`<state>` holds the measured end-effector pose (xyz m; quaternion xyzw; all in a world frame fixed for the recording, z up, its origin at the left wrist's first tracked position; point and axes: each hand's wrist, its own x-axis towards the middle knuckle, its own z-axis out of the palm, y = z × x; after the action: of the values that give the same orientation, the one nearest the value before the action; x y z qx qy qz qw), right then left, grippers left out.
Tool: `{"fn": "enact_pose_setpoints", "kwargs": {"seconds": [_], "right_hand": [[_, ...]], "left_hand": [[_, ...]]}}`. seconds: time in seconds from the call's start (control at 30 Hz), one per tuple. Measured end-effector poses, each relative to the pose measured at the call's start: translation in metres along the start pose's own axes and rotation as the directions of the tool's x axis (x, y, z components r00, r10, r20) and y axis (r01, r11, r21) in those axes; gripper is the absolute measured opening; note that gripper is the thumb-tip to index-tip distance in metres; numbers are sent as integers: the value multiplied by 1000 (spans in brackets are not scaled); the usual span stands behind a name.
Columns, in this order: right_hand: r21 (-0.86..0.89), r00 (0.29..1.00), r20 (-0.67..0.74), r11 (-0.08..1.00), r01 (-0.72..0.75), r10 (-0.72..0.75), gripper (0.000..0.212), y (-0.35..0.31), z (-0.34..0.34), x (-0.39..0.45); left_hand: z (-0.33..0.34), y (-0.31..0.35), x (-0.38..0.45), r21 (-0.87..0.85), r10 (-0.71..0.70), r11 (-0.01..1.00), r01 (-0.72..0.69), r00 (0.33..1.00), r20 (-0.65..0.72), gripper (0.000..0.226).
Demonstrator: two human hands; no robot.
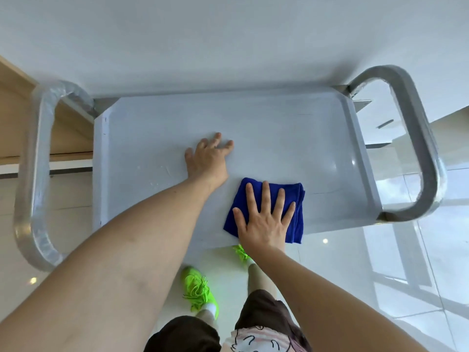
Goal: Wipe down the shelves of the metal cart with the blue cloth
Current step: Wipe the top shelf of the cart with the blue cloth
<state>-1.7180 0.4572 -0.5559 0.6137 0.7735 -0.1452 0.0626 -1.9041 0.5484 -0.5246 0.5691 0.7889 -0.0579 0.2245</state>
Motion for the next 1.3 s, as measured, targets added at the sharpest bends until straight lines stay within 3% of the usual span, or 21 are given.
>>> {"fn": "enact_pose_setpoints", "kwargs": {"seconds": [0.13, 0.33, 0.43, 0.57, 0.8, 1.3], "right_hand": [[-3, 999, 20, 999, 41, -41, 68, -27, 8, -28], [-25, 956, 48, 956, 291, -290, 66, -74, 15, -49], [-15, 955, 36, 956, 294, -294, 69, -75, 15, -38], [-31, 959, 46, 960, 280, -278, 73, -76, 10, -14], [-60, 952, 18, 950, 306, -306, 75, -81, 11, 22], [-63, 930, -22, 929, 364, -366, 73, -126, -9, 135]], "left_hand": [[3, -10, 0, -10, 33, 999, -33, 999, -42, 73], [-2, -35, -10, -84, 125, 989, -124, 992, -2, 69], [-8, -66, -19, -125, 59, 990, -64, 997, -46, 66], [-21, -106, -21, -51, -73, 996, 70, 996, -44, 64], [-32, -144, -1, -64, -234, 969, 238, 970, 62, 82], [-39, -145, 8, -17, -265, 963, 269, 957, 120, 89]]}}
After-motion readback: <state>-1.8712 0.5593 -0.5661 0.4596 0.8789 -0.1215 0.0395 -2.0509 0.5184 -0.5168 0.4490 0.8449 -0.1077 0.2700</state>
